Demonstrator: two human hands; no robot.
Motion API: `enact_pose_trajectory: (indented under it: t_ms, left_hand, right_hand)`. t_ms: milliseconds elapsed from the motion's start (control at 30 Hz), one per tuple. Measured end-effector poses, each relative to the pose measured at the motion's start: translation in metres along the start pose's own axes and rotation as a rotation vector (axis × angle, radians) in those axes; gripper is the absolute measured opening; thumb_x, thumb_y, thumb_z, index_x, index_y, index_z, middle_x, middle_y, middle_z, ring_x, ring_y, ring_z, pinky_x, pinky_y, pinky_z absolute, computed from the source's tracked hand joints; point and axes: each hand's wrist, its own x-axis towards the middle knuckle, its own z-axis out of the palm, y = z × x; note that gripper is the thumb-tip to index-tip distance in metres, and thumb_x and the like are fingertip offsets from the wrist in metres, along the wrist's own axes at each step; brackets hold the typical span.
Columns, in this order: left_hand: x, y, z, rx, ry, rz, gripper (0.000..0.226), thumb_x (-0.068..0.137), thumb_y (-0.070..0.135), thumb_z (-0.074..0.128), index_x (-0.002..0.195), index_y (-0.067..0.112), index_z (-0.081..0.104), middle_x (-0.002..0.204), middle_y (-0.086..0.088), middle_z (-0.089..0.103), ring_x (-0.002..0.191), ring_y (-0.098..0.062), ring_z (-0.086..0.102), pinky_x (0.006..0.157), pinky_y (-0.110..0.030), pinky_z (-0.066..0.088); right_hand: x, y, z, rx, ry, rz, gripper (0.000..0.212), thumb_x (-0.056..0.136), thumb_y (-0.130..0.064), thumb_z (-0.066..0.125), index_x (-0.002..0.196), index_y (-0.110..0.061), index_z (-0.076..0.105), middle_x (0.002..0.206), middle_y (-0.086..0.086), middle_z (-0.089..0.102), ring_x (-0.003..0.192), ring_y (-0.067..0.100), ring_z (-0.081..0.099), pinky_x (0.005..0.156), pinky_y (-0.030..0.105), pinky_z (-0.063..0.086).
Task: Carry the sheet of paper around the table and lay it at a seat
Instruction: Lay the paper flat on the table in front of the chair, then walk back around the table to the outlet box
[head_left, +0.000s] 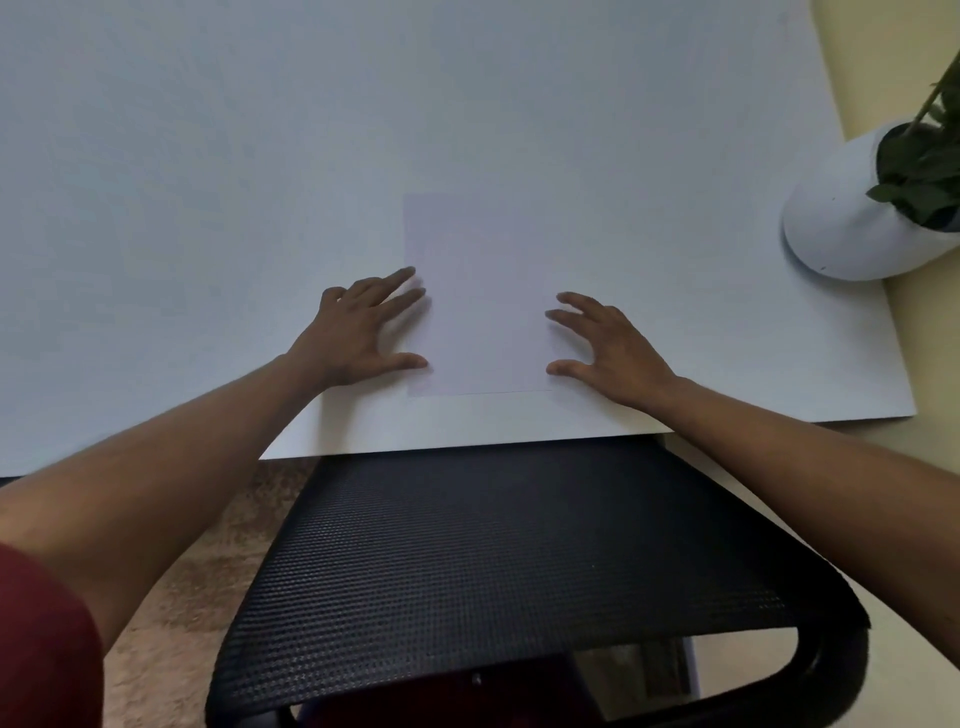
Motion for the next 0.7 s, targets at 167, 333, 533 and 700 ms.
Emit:
enact_pose_trajectory:
  t_ms: [167,333,533,700]
  left_hand:
    - [-0.002,0.011,-0.015,0.009,0.134,0.027,0.085,0.095,0.081,0.046,0.163,0.031,0.046,0.179,0.008,0.027,0.158,-0.028,0.033,0.121,-0.058,0.025]
    - [-0.008,0.025,-0.037,0.046,0.19,0.029,0.074,0.103,0.071,0.039,0.164,0.029,0.046,0.178,0.002,0.031,0.164,-0.028,0.026,0.126,-0.059,0.019]
    - [-0.027,0.046,-0.074,0.096,0.21,0.038,0.077,0.105,0.072,0.031,0.169,0.028,0.037,0.181,0.003,0.022,0.169,-0.023,0.01,0.134,-0.059,0.004]
    - [-0.064,0.084,-0.119,0.227,0.353,-0.035,0.081,0.106,0.071,0.027,0.171,0.023,0.031,0.181,0.0,0.02,0.17,-0.026,0.005,0.134,-0.063,-0.002]
  right_hand:
    - [-0.011,-0.009,-0.02,-0.029,0.072,-0.019,0.063,0.104,-0.052,0.059,0.16,-0.028,0.043,0.17,-0.007,0.035,0.15,0.027,0.042,0.123,0.047,0.037]
    - [-0.018,-0.031,-0.04,-0.051,0.123,-0.018,0.054,0.109,-0.043,0.053,0.16,-0.027,0.043,0.17,-0.005,0.037,0.15,0.027,0.04,0.122,0.042,0.036]
    - [-0.025,-0.067,-0.069,0.045,0.273,0.002,0.051,0.111,-0.043,0.05,0.158,-0.025,0.046,0.166,-0.002,0.044,0.15,0.027,0.041,0.123,0.041,0.034]
    - [-0.039,-0.112,-0.097,-0.104,0.444,-0.206,0.049,0.111,-0.035,0.053,0.154,-0.012,0.051,0.158,0.01,0.052,0.146,0.034,0.045,0.12,0.046,0.04]
